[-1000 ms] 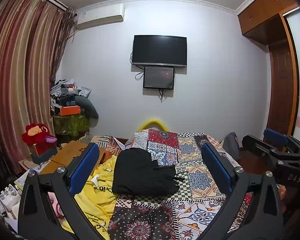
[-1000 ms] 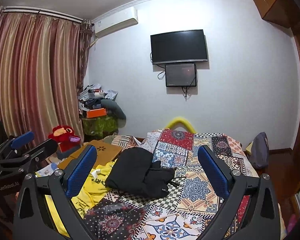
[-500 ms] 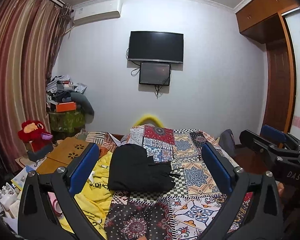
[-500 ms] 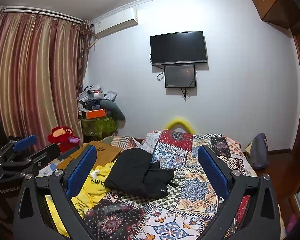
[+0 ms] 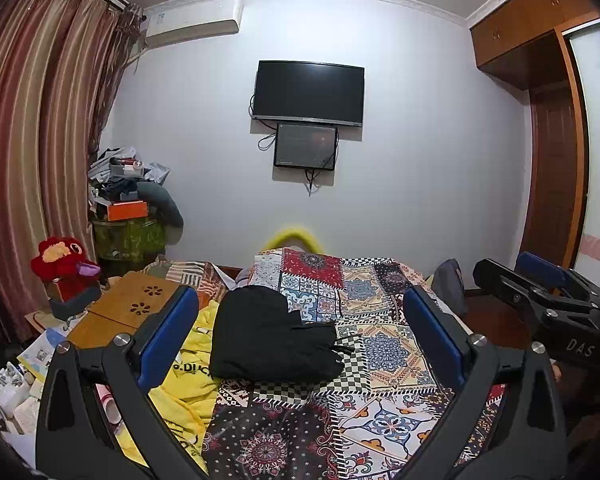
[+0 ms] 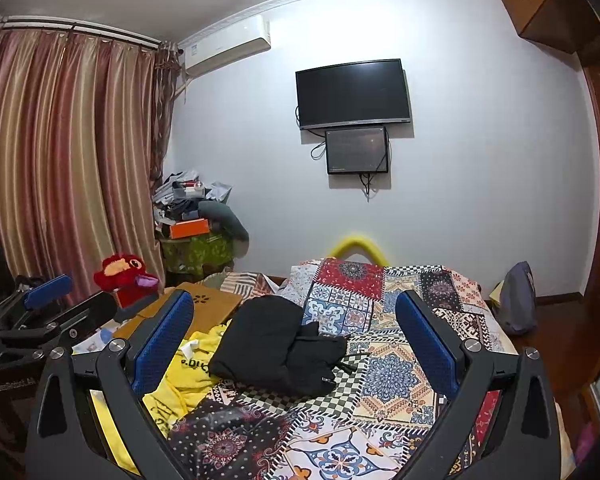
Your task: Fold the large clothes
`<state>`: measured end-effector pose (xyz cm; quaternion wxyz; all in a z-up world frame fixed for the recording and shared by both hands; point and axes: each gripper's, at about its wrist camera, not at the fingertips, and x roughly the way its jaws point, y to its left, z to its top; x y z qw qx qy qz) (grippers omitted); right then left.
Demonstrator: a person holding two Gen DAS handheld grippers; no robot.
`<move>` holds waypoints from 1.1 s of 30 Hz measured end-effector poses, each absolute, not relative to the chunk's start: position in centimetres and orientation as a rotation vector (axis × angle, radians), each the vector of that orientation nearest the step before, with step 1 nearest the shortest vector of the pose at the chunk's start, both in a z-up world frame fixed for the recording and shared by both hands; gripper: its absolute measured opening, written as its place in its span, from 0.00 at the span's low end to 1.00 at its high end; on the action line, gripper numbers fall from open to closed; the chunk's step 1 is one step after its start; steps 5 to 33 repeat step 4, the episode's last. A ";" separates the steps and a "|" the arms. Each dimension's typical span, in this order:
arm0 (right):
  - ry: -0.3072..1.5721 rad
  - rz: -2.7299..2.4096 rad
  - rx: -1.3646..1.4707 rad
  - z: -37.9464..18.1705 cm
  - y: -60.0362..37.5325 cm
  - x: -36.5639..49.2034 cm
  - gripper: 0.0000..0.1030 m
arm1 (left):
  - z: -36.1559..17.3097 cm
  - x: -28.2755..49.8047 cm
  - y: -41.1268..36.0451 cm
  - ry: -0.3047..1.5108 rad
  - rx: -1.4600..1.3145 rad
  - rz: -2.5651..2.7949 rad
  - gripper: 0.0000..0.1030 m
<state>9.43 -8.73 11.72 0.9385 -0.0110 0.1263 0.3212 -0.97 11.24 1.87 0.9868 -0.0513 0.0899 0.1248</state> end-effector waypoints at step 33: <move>0.259 0.654 -0.023 11.7 -8.8 9.4 0.98 | 1.9 -0.9 11.2 0.183 -0.097 0.253 1.00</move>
